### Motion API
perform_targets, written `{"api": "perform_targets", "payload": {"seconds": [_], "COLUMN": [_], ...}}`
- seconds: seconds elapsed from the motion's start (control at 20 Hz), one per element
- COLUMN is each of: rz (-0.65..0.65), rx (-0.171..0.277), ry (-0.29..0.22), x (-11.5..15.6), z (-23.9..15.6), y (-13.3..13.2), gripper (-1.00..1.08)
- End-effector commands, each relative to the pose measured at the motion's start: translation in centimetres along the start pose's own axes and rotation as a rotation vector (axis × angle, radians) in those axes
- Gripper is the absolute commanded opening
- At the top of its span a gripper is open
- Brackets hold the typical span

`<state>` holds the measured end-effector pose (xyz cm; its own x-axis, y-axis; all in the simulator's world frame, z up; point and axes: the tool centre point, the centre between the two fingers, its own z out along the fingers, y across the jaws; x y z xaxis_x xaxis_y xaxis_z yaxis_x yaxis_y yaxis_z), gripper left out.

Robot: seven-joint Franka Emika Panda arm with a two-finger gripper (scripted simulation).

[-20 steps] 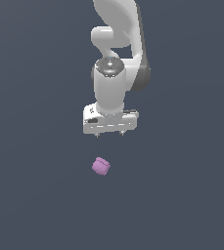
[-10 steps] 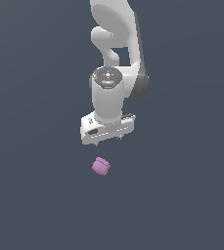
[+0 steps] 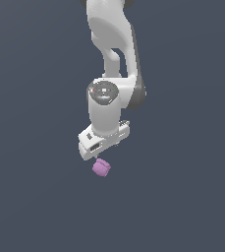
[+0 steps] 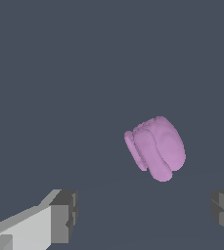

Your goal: Pick up the object and move it to a goal position.

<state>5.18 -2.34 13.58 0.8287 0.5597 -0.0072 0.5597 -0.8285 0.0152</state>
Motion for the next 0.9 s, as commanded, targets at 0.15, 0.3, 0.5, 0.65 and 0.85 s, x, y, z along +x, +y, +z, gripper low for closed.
{"api": "perform_targets", "payload": {"seconds": [0.15,0.3,0.5,0.65,0.85], "rz": [-0.144,-0.221,-0.315,-0.371,-0.427], "rx": [0.003,0.005,0.008,0.010,0.012], "ry": [0.000,0.002,0.004,0.006,0.008], "x": [0.7,1.0,1.4,1.6,1.8], "z": [1.3,2.0,2.9,3.4,4.0], "y": [1.2,1.9,2.7,3.2,3.8], "gripper": [1.00,1.00,1.00,1.00,1.00]}}
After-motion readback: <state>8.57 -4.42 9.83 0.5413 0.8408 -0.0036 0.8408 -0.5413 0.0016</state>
